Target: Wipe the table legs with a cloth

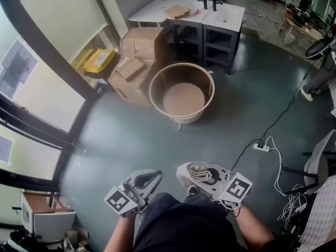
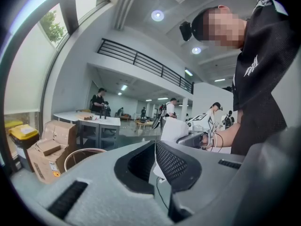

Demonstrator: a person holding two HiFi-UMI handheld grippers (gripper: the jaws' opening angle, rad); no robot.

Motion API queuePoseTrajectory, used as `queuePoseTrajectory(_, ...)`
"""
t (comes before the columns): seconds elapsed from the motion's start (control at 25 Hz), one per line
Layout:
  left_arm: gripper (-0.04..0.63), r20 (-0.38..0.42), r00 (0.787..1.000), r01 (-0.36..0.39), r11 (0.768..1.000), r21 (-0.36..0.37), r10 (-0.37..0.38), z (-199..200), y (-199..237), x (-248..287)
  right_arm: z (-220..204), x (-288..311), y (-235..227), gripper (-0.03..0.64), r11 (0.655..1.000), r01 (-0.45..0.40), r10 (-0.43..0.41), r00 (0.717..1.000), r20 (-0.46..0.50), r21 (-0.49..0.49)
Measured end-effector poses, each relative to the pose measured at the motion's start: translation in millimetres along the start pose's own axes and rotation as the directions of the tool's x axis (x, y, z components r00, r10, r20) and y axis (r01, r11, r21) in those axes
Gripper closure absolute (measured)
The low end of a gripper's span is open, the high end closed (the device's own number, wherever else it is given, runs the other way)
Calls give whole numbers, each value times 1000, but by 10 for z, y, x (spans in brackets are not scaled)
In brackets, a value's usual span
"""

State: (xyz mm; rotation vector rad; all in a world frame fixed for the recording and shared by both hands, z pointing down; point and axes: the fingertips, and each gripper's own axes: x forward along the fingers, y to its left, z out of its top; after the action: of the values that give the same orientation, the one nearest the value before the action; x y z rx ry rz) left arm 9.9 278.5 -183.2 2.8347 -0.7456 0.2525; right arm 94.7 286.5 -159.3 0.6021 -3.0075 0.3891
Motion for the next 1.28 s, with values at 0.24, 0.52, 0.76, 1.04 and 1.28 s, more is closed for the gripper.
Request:
queuePoseTrajectory(0.24,586,2,1000,-12,1000,-2,12,7,100,60,1,-61,-138,538,999,31,-32,999,36,23)
queuePoseTrajectory(0.52,586,2,1000,-31,999,-20,31,-44,267,74,-126,-51,-279,538,997,53,-54,998,21,57)
queuePoseTrajectory(0.76,586,-3,999,-32,997,-75,32,-187,556,32,-112,183,-403,538,996,65,-64,998,-10,64)
queuePoseTrajectory(1.04,586,10,1000,16,995,-99,-15,-237,998,153,-67,479,-734,538,989,122,-118,991,-58,78)
queuePoseTrajectory(1.28,586,4,999,53,987,-151,-53,-341,1535,115,70,998,-1000,538,986,147,-139,986,-97,75)
